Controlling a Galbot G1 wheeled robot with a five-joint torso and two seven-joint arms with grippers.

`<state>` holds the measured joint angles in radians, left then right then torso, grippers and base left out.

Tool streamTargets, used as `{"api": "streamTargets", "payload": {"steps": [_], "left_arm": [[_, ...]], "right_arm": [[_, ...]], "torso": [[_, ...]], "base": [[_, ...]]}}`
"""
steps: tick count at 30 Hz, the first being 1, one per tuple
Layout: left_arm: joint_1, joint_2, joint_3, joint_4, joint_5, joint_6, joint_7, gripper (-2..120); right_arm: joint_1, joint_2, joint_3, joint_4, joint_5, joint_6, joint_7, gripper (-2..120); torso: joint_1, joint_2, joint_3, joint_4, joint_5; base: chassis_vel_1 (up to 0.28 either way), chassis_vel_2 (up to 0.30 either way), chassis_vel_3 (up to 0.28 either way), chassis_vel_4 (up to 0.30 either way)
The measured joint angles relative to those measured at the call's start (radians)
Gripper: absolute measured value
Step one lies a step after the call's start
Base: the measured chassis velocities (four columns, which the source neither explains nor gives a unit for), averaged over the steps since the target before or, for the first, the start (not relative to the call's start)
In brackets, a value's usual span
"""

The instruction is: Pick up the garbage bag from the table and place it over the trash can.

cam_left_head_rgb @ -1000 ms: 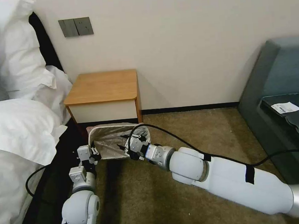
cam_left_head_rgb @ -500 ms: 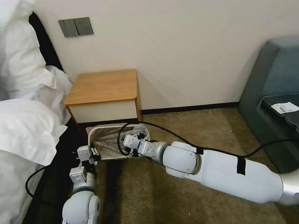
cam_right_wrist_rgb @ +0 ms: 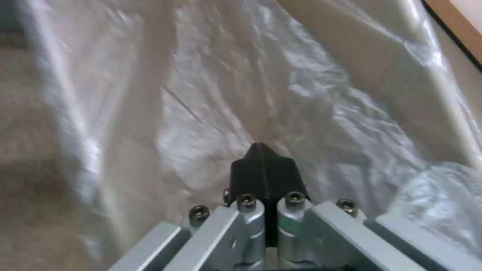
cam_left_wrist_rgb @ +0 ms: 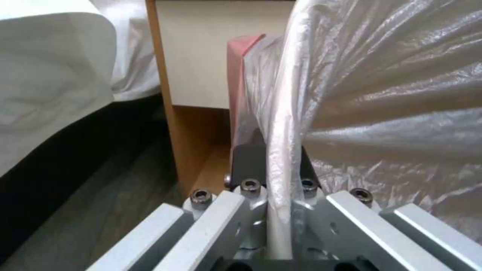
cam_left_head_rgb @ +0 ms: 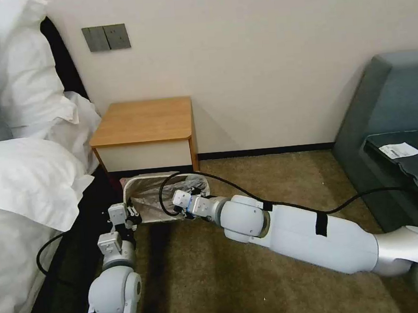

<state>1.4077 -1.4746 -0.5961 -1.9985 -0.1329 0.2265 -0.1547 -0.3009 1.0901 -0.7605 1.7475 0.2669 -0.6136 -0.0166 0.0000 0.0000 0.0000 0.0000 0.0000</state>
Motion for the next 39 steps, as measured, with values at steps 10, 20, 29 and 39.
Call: {"api": "streamTargets", "payload": {"steps": [10, 20, 29, 39], "left_arm": [[0.01, -0.009, 0.028, -0.044, 0.0, 0.019, 0.007, 0], [0.032, -0.007, 0.049, -0.059, 0.012, 0.022, 0.01, 0], [0.058, -0.007, 0.085, -0.075, 0.04, 0.022, 0.011, 0], [0.086, -0.018, 0.118, -0.117, 0.068, 0.021, 0.011, 0]], "right_arm": [[0.06, 0.029, -0.065, -0.09, -0.084, 0.029, -0.05, 0], [0.114, 0.08, -0.122, -0.174, -0.112, 0.029, -0.064, 0], [0.117, 0.109, -0.145, -0.21, -0.119, 0.026, -0.065, 0], [0.101, 0.123, -0.145, -0.243, -0.135, 0.029, -0.067, 0]], "torso": [[0.0, 0.0, 0.0, -0.0001, 0.0001], [0.0, 0.0, 0.0, 0.0, 0.0], [0.0, 0.0, 0.0, 0.0, 0.0], [0.0, 0.0, 0.0, 0.0, 0.0001]], "base": [[0.0, 0.0, 0.0, 0.0], [0.0, 0.0, 0.0, 0.0], [0.0, 0.0, 0.0, 0.0], [0.0, 0.0, 0.0, 0.0]]}}
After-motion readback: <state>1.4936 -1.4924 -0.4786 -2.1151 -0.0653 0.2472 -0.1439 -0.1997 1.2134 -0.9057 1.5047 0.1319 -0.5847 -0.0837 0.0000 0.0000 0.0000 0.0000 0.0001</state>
